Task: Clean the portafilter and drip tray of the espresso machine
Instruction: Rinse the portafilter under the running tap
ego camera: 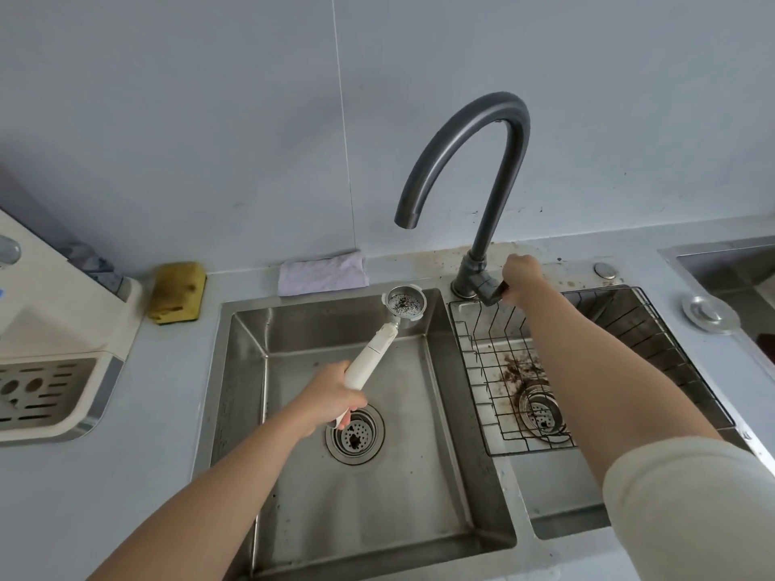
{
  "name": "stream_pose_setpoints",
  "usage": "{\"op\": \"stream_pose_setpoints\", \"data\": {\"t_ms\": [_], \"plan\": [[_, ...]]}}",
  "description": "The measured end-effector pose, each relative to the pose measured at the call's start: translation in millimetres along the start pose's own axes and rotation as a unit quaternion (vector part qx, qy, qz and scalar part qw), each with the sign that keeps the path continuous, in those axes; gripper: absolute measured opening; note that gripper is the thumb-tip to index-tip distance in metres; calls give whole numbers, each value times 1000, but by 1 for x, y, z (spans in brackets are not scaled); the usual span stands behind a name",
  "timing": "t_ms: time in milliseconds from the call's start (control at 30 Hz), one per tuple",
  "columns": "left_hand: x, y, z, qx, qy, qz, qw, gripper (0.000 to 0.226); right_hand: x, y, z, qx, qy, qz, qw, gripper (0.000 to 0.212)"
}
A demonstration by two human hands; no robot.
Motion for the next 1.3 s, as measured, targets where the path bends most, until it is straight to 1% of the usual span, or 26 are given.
{"op": "stream_pose_setpoints", "data": {"t_ms": [33,67,100,167,267,300,333,367,433,533,567,633,667,733,767,833,900,933,1000,1033,1067,1100,1133,1200,1267,1300], "plan": [[-1,1,0,0,1,1,1000,29,-3,0,2,-37,90,-16,995,37],[-1,1,0,1,2,2,1000,30,-4,3,1,-31,140,-16,990,39],[-2,2,0,3,3,2,1000,31,-3,4,2,-63,185,-21,981,39],[-3,2,0,5,4,2,1000,31,-1,2,1,-74,213,-31,974,40],[-4,2,1,4,7,3,1000,31,1,2,-3,-81,184,-7,980,40],[-4,2,1,4,8,4,1000,31,1,3,-5,-84,231,-4,969,39],[-4,2,1,3,8,5,1000,32,3,3,-6,-86,235,-3,968,36],[-4,2,1,4,8,7,1000,32,3,6,-6,-93,253,5,963,29],[-5,2,2,6,9,9,1000,29,2,7,-7,-88,281,-17,955,14],[-5,3,4,7,11,10,1000,28,-1,16,-4,-111,315,-32,942,12],[-6,3,4,7,12,11,1000,29,0,18,-1,-114,332,-39,935,17],[-6,3,4,8,15,14,1000,29,3,16,-2,-94,307,-28,947,29],[-6,3,4,8,15,15,1000,29,3,15,-2,-95,273,-19,957,31],[-6,4,4,8,17,17,1000,28,0,15,-3,-78,244,-38,966,27],[-6,4,4,8,19,18,1000,28,0,15,-4,-86,247,-36,964,24],[-6,4,4,9,22,19,1000,28,-1,11,-8,-71,254,-24,964,22],[-5,4,4,11,22,18,1000,28,0,8,-9,-55,226,-36,972,21],[-5,4,3,11,22,18,1000,27,0,9,-11,-49,188,-32,981,21],[-5,4,3,13,22,17,1000,26,-2,2,-11,-62,119,-61,989,22],[-4,4,3,14,22,16,1000,25,-2,1,-12,-51,54,-64,995,23],[-4,4,4,15,21,16,1000,25,1,-5,-14,-43,-44,-60,996,26],[-4,4,4,15,21,16,1000,25,8,-9,-16,-4,-165,-31,986,30],[-4,4,5,15,21,16,1000,25,12,-8,-17,3,-251,-11,968,34],[-4,4,6,15,21,17,1000,25,16,-5,-19,14,-301,-15,953,35],[-4,3,7,15,19,16,1000,25,15,-1,-22,29,-288,-22,957,23],[-4,3,7,15,17,16,1000,26,15,-2,-24,29,-277,-24,960,26]]}}
Point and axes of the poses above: each hand's wrist, its own y-axis away from the middle knuckle, its own x-axis out of the palm, z = x × y, the point moved 4 cm from there along -y, towards the middle knuckle, and after that the axes turned 8 degrees about y, right-handed, at the moved point
